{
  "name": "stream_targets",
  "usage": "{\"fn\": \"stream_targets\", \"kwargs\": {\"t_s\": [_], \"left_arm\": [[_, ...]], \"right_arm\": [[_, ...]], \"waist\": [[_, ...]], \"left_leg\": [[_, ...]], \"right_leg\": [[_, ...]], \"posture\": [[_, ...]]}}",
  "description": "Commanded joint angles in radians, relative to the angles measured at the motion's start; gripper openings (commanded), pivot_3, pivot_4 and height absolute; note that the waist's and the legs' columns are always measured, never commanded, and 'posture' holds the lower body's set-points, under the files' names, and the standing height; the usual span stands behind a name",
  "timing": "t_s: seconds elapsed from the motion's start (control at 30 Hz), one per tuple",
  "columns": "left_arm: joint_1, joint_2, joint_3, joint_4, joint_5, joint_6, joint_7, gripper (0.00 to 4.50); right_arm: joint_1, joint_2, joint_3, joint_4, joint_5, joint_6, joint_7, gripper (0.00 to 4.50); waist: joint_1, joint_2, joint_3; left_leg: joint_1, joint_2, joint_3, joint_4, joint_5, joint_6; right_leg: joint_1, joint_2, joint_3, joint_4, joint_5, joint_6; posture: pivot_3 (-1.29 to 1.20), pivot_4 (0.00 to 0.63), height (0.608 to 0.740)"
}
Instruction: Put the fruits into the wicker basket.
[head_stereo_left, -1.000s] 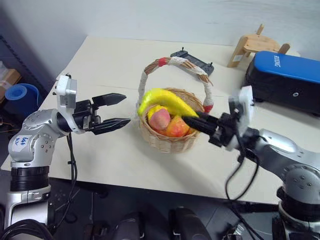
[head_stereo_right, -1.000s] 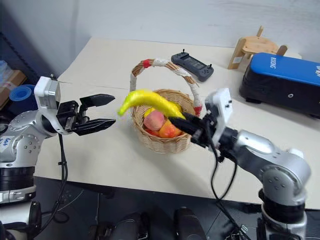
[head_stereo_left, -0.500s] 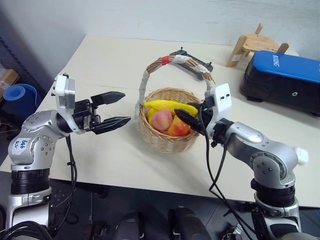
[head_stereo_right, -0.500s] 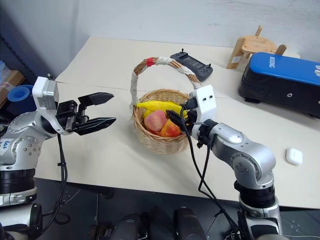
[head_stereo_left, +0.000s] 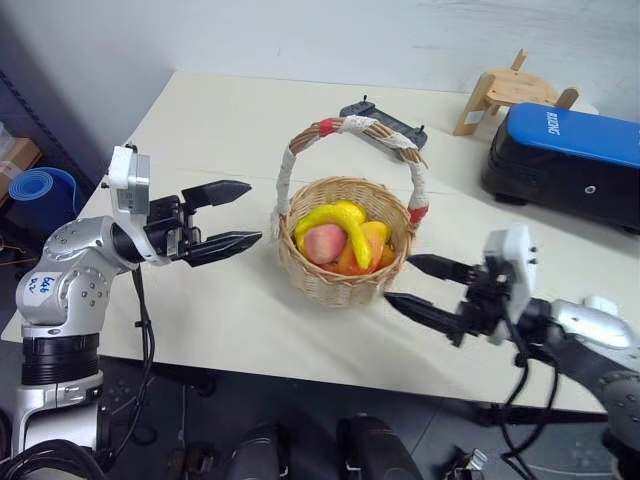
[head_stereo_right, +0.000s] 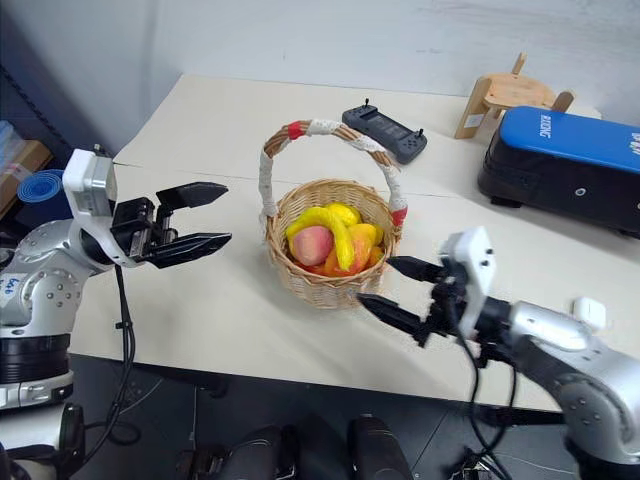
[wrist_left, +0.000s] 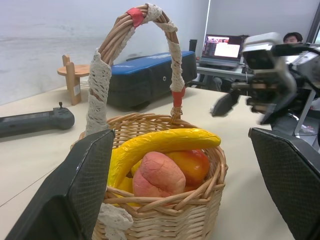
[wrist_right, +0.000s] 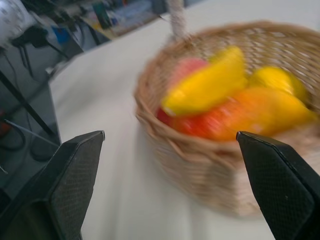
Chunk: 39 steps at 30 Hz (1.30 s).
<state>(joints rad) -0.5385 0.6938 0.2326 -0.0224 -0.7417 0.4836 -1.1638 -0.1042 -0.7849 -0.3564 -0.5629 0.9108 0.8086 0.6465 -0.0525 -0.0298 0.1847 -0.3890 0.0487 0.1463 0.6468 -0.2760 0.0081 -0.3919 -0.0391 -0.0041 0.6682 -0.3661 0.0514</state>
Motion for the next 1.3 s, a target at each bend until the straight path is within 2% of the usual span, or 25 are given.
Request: {"fn": "stream_targets", "kwargs": {"t_s": [0.03,0.17,0.27,0.4,0.53,0.63,0.83,0.87,1.07,1.2,1.3], "left_arm": [[-0.019,0.011,0.011,-0.004,-0.006,-0.006,-0.011,4.50],[-0.032,0.006,0.001,-0.005,-0.006,0.000,-0.008,4.50],[-0.038,0.011,-0.005,-0.005,-0.007,0.012,-0.010,4.50],[-0.035,0.026,-0.017,-0.009,-0.005,0.024,-0.036,4.50],[-0.037,0.028,-0.014,-0.030,-0.017,0.041,-0.034,4.50],[-0.037,0.028,-0.009,-0.038,-0.020,0.048,-0.031,4.50],[-0.038,0.011,-0.007,-0.046,-0.029,0.059,-0.017,4.50],[-0.039,0.007,-0.007,-0.047,-0.033,0.064,-0.014,4.50],[-0.051,-0.010,-0.031,-0.033,-0.029,0.068,-0.032,4.50],[-0.085,-0.037,-0.064,0.014,-0.009,0.051,-0.053,4.50],[-0.102,-0.055,-0.085,0.047,0.003,0.046,-0.072,4.50]], "right_arm": [[-0.103,-0.022,0.015,0.156,-0.137,-0.162,0.063,4.36],[-0.285,0.001,0.135,0.342,-0.261,-0.290,0.151,4.36],[-0.433,0.028,0.203,0.456,-0.269,-0.293,0.233,4.36],[-0.537,0.048,0.307,0.550,-0.287,-0.269,0.373,4.36],[-0.589,0.066,0.352,0.632,-0.318,-0.281,0.449,3.47],[-0.595,0.080,0.348,0.637,-0.323,-0.296,0.473,2.39],[-0.513,0.084,0.283,0.529,-0.291,-0.277,0.442,0.33],[-0.486,0.080,0.269,0.501,-0.287,-0.276,0.435,0.18],[-0.348,0.081,0.102,0.298,-0.214,-0.214,0.275,0.18],[-0.208,0.074,-0.102,0.150,-0.204,-0.196,0.113,0.18],[-0.133,0.071,-0.208,0.077,-0.207,-0.192,0.031,0.18]], "waist": [[-0.003,0.000,0.000],[-0.006,0.001,0.000],[-0.003,0.001,0.000],[-0.002,0.001,0.001],[0.001,0.001,0.001],[0.004,0.001,0.001],[0.002,0.001,0.001],[0.003,0.001,0.001],[0.009,0.001,0.001],[0.021,0.001,0.001],[0.025,0.001,0.001]], "left_leg": [[0.001,0.000,0.000,0.000,0.000,0.000],[0.001,0.001,0.001,0.000,0.000,-0.001],[0.000,0.001,0.001,0.000,0.001,-0.001],[0.000,0.001,0.001,0.000,0.001,-0.001],[0.000,0.001,0.001,0.001,0.000,0.000],[-0.001,0.000,0.001,0.001,0.000,0.000],[-0.001,0.000,0.000,0.001,0.000,0.000],[-0.001,0.000,0.000,0.000,0.000,0.000],[-0.001,0.000,0.000,0.001,0.000,0.000],[-0.001,0.000,0.000,0.001,0.000,0.000],[-0.001,0.000,0.000,0.001,0.000,0.000]], "right_leg": [[0.000,0.000,0.000,0.000,0.000,0.000],[-0.001,0.001,0.002,0.001,0.000,0.000],[-0.002,0.002,0.002,0.001,0.000,0.000],[-0.002,0.001,0.001,0.001,0.000,0.000],[-0.002,0.000,0.001,0.001,0.000,0.000],[-0.002,-0.001,0.000,0.001,0.000,0.000],[-0.002,-0.001,0.000,0.002,0.000,0.000],[-0.002,-0.001,0.000,0.002,0.000,0.000],[-0.002,-0.001,-0.001,0.002,0.000,0.000],[-0.002,-0.001,0.000,0.001,0.000,0.000],[-0.002,-0.001,0.000,0.001,0.000,0.000]], "posture": [[0.00,0.150,0.740],[0.00,0.150,0.740],[0.00,0.150,0.740],[0.00,0.150,0.740],[0.00,0.150,0.740],[0.00,0.150,0.740],[0.00,0.150,0.740],[0.00,0.150,0.740],[0.00,0.150,0.740],[0.00,0.150,0.740],[0.00,0.150,0.740]]}}
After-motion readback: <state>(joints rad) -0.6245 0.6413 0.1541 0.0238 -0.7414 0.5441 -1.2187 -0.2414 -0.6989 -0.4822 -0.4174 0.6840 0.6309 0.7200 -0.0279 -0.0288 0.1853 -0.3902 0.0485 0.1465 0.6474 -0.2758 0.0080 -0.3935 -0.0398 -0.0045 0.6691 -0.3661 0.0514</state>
